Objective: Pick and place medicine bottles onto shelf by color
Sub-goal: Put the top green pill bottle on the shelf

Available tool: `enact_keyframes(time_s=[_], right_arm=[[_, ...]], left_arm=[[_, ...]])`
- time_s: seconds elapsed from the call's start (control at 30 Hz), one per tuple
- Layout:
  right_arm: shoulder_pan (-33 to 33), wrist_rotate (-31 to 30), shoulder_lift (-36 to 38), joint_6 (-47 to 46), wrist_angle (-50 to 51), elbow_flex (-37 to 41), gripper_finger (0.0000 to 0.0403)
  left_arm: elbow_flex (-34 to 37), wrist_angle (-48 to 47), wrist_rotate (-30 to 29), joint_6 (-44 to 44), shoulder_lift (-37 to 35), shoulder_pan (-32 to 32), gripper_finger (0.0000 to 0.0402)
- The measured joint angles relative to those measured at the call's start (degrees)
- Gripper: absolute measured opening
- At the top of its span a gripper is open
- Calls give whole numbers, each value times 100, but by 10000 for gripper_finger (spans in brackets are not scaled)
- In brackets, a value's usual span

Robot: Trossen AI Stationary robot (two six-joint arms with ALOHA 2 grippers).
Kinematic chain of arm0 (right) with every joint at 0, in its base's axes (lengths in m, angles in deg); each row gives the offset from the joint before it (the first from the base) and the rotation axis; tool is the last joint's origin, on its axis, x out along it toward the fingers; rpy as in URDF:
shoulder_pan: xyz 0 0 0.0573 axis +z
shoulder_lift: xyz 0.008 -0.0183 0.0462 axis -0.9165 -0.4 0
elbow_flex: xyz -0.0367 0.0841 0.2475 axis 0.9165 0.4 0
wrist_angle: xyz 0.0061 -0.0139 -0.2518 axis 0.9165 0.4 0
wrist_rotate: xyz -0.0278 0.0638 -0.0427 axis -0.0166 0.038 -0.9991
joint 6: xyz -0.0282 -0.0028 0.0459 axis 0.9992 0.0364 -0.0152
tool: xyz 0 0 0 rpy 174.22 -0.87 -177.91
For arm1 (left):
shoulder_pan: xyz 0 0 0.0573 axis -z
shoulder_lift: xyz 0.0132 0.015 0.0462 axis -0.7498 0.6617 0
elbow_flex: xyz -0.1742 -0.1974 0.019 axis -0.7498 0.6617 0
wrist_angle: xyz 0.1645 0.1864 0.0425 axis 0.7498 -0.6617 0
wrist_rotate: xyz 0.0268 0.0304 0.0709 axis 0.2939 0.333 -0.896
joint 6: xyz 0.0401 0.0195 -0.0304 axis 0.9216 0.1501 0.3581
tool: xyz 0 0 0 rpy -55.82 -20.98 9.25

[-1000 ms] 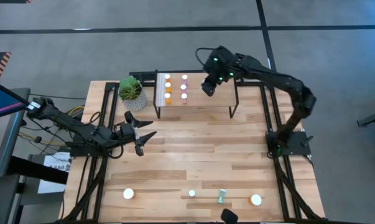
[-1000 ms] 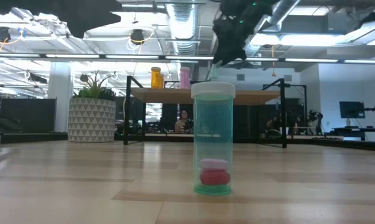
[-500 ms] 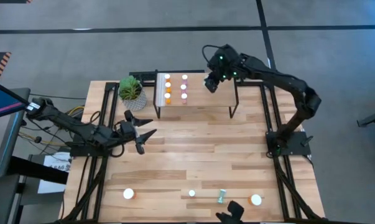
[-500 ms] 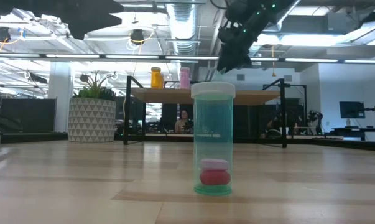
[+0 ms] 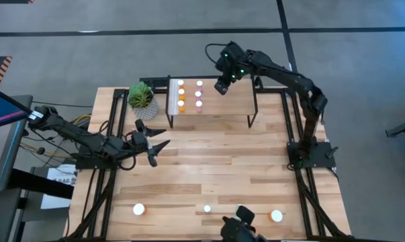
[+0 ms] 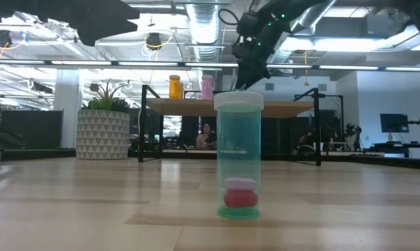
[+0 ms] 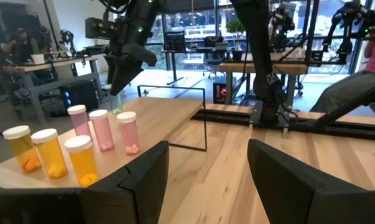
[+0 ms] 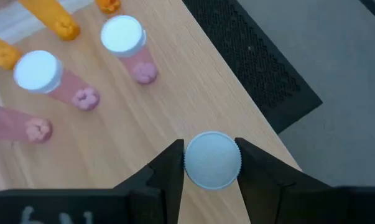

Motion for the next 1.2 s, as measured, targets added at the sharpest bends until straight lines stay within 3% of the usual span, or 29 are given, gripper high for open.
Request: enact_keyframes(time_s=[0.3, 0.73, 1.2], right_arm=[[84, -223, -387, 195, 111, -329, 157], [111, -301, -384, 240, 162, -326, 161], [148, -299, -335, 74, 173, -322, 239]], left_arm=[[0, -16, 14, -4, 5, -22, 208], [0, -58, 7, -21, 5, -26, 208], [0, -61, 6, -30, 5, -26, 208]])
